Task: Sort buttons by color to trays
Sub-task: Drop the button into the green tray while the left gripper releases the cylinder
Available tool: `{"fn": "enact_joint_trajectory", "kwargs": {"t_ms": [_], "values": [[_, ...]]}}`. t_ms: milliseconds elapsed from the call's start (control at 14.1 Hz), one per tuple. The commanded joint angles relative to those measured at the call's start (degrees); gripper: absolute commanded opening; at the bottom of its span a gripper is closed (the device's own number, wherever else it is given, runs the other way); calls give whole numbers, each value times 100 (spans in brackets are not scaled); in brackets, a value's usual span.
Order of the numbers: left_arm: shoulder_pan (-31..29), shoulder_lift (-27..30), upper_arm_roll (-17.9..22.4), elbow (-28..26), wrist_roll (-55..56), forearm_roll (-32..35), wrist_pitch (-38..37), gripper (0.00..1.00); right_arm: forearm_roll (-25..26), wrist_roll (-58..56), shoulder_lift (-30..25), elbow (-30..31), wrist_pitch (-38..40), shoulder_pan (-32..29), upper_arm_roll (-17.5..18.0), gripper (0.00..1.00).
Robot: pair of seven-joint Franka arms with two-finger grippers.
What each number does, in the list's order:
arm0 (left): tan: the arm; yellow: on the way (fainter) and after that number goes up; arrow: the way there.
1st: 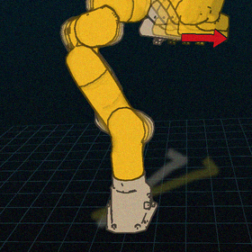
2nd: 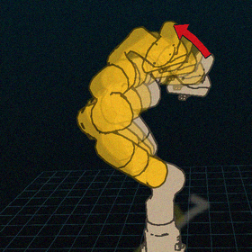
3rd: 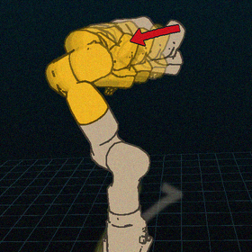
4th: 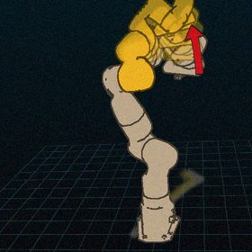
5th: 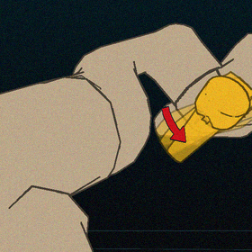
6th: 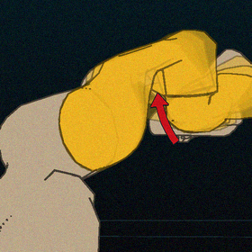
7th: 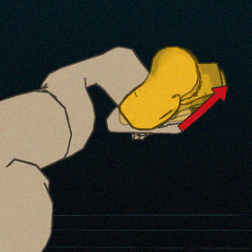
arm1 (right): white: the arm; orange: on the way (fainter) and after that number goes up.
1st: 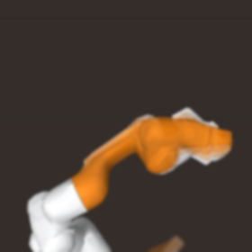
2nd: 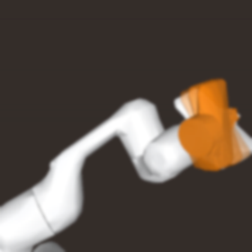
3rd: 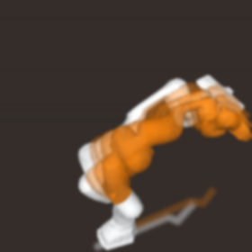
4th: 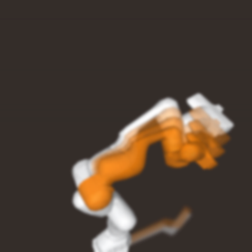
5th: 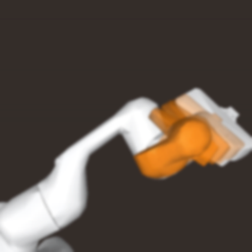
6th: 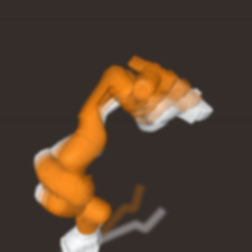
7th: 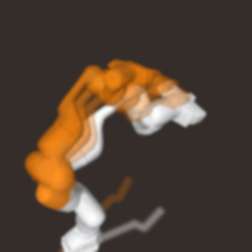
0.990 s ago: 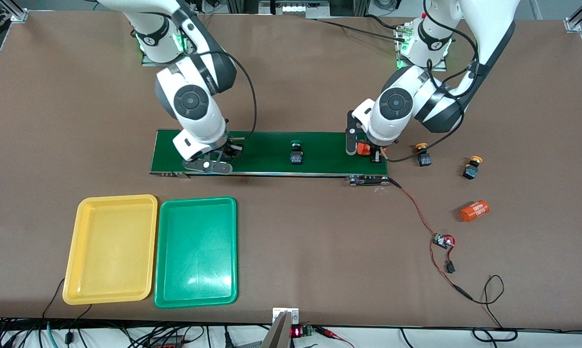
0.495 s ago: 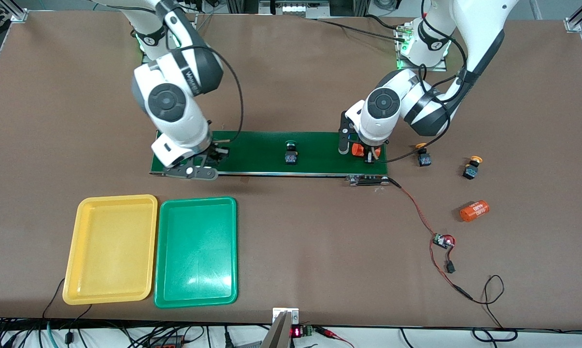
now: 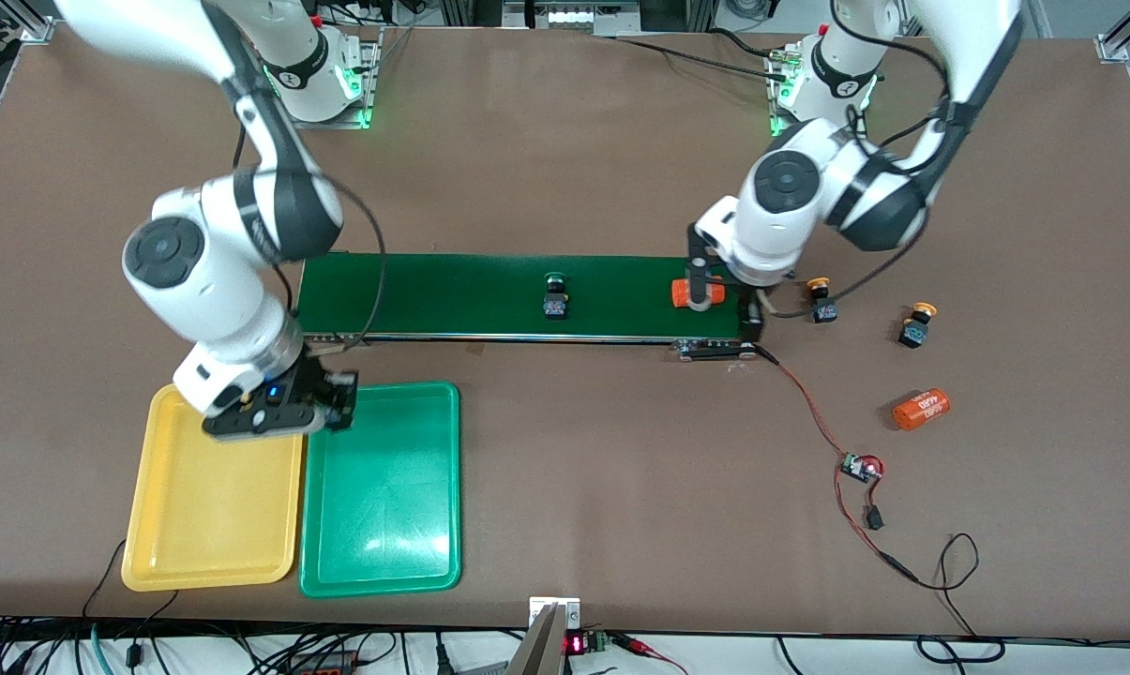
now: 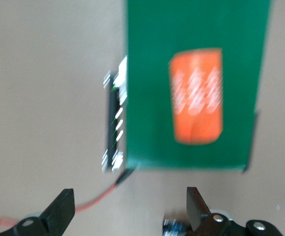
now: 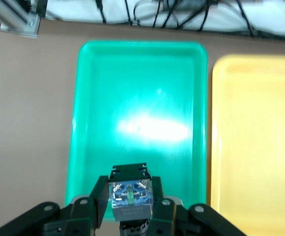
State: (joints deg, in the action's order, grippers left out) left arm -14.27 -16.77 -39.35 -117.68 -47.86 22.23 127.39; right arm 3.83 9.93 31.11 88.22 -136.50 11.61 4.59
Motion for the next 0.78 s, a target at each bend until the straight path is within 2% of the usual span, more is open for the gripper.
{"fn": "enact_joint_trajectory", "kwargs": {"t_ms": [0,141,283,354,424,495,566,707], "values": [[-532,-36,460,-97,-205,123,408,100,-14,-333,578,-314,-534,43,68,0],[-708,-37,848,-80,-356,-191,418,100,4,-351,956,-315,-1217,78,68,0],[-727,-80,1173,-97,-234,-989,392,100,22,-404,1334,-315,-1851,104,77,2],[-727,-124,1227,-98,63,-1176,383,100,22,-483,1527,-297,-2307,139,86,3],[-735,-142,1280,-98,510,-1195,348,100,22,-509,1651,-271,-2755,235,86,9],[-735,-168,1341,-98,1063,-1204,226,100,30,-527,1783,-271,-3064,262,86,19],[-735,-186,1351,-106,1581,-1204,138,100,30,-536,1862,-271,-3145,271,86,34],[-735,-177,1342,-124,2601,-1221,-47,100,48,-536,1863,-262,-3138,280,86,91]]}}
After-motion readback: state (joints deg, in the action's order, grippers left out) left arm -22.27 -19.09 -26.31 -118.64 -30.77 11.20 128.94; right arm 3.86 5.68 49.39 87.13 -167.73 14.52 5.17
